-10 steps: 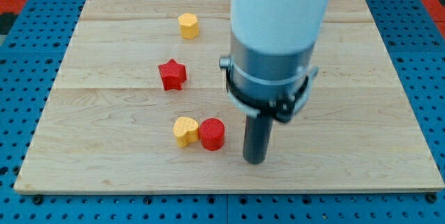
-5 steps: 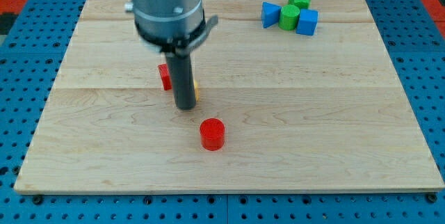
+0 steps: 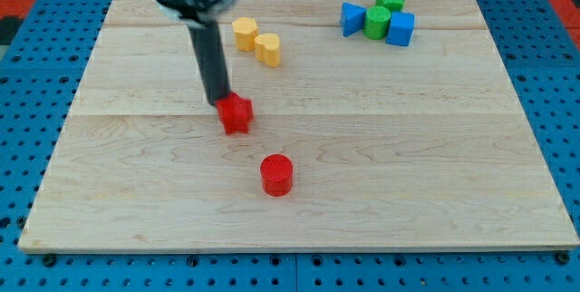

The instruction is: Slide the yellow blocks diagonally top left to the red blocks

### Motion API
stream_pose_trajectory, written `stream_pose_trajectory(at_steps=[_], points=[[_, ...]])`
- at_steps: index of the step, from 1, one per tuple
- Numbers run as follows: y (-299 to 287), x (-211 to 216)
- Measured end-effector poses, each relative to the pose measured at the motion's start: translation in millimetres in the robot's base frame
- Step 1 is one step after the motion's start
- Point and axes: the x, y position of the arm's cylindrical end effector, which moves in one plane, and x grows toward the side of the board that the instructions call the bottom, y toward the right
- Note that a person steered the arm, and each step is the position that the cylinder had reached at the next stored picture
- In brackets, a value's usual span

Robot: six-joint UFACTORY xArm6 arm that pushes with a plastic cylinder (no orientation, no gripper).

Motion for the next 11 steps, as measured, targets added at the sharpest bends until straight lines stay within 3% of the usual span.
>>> stream_pose_trajectory(at_steps=[1,4,8,10,11], points=[[46.5,44.3],[40.9,-25.3],[39.7,-36.9],[172.1,-33.2],[198.3,-73.6]])
